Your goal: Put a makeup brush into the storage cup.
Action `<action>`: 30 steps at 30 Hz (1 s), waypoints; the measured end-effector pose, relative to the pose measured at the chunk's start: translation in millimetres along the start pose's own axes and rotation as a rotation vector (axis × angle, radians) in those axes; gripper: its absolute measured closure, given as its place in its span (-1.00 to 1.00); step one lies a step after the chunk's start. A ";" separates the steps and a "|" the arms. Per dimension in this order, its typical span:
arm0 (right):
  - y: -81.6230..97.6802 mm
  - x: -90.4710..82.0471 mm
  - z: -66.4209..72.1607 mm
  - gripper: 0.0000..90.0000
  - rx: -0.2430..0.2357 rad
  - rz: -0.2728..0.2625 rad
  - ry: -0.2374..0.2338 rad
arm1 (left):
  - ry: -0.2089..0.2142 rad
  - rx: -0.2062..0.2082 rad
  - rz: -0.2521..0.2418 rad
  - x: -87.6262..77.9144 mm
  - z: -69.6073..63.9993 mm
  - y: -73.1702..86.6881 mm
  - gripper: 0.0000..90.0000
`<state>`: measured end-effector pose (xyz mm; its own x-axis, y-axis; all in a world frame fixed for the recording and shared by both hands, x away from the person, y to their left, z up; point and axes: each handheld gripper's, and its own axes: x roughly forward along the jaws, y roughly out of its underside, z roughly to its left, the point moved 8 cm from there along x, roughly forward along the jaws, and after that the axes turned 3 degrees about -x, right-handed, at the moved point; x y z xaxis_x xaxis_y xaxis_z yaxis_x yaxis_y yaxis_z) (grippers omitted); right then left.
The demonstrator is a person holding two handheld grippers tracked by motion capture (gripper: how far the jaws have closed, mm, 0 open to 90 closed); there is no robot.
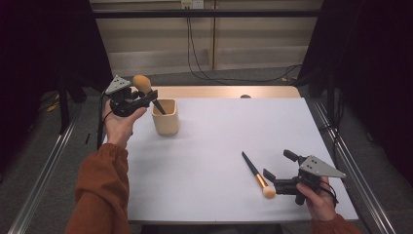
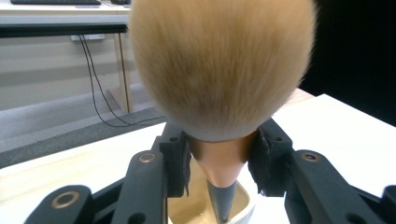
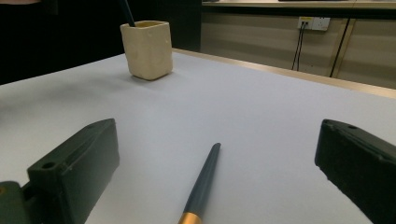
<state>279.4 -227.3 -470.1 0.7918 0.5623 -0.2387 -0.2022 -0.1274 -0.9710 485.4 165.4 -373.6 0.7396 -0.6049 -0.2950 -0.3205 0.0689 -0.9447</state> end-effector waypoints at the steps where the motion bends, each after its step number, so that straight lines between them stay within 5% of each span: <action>1: 0.0 -0.1 0.0 -1.00 -0.001 0.000 0.001 | -0.003 -0.003 -0.001 0.7 0.5 1.3 0.38; 30: 1.5 -0.7 2.0 -1.00 -0.014 0.003 -0.017 | -0.016 -0.002 0.047 16.9 5.1 32.9 0.38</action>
<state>277.4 -226.3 -471.4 0.7813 0.5756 -0.2414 -0.1962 -0.1407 -0.9704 490.4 161.5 -410.4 0.7332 -0.5882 -0.3411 -0.3561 0.0952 -0.9296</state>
